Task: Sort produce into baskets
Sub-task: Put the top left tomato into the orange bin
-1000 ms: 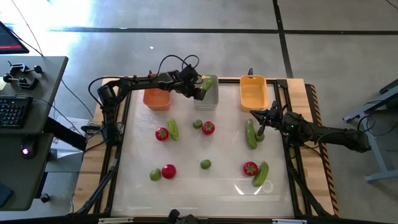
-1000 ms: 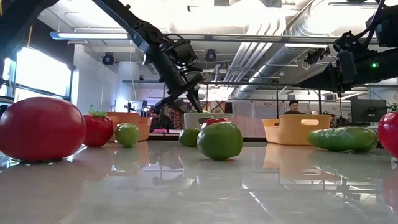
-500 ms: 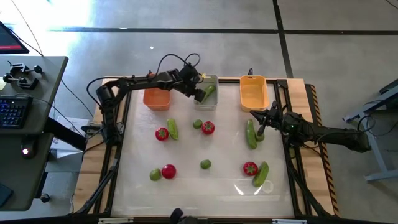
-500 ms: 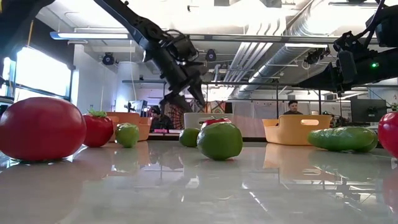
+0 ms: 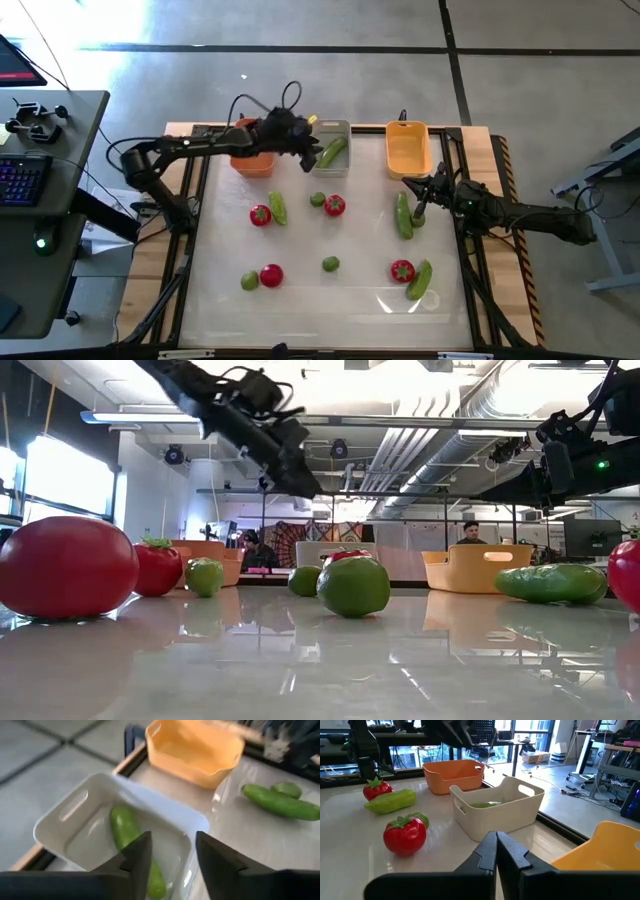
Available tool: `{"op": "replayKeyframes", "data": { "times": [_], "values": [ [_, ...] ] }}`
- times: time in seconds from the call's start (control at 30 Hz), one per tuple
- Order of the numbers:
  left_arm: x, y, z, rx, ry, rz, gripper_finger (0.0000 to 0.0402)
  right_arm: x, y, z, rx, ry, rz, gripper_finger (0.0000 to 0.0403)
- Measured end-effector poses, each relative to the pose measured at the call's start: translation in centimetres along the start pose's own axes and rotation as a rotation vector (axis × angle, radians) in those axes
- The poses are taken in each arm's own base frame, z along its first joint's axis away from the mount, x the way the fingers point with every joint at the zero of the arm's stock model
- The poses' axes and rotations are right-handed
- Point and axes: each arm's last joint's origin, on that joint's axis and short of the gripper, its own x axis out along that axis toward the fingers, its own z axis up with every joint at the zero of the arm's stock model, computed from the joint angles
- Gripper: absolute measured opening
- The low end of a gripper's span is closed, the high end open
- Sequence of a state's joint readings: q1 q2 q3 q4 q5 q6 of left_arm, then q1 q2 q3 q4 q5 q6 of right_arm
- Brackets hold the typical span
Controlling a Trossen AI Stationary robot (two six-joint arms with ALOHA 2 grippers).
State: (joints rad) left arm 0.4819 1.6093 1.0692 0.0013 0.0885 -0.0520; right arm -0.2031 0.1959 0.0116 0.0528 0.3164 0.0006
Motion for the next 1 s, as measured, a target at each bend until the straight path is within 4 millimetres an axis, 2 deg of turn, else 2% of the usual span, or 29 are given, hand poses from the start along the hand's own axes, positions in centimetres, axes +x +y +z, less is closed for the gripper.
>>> {"op": "replayKeyframes", "data": {
  "times": [0.23, 0.33, 0.57, 0.73, 1.0],
  "values": [
    [-1.6, -0.5, -3.4, 0.061, -0.146, -0.114, 0.0028, 0.0, 0.0, 0.0, 0.000, 0.000, 0.000, 0.0000],
    [-2.1, -0.5, -4.8, 0.072, -0.208, -0.129, 0.0005, 0.0, 0.0, 0.0, 0.000, 0.000, 0.000, 0.0000],
    [-2.7, -0.5, -7.0, 0.147, -0.325, -0.194, 0.0003, 0.0, 0.0, 0.0, 0.000, 0.000, 0.000, 0.0000],
    [-2.8, -0.8, -7.2, 0.212, -0.346, -0.280, 0.0001, 0.0, 0.0, 0.0, 0.000, 0.000, 0.000, 0.0000],
    [-3.0, 0.7, -6.8, 0.242, -0.384, -0.241, 0.0001, 0.0, 0.0, 0.0, 0.000, 0.000, 0.000, 0.0000]
  ]
}}
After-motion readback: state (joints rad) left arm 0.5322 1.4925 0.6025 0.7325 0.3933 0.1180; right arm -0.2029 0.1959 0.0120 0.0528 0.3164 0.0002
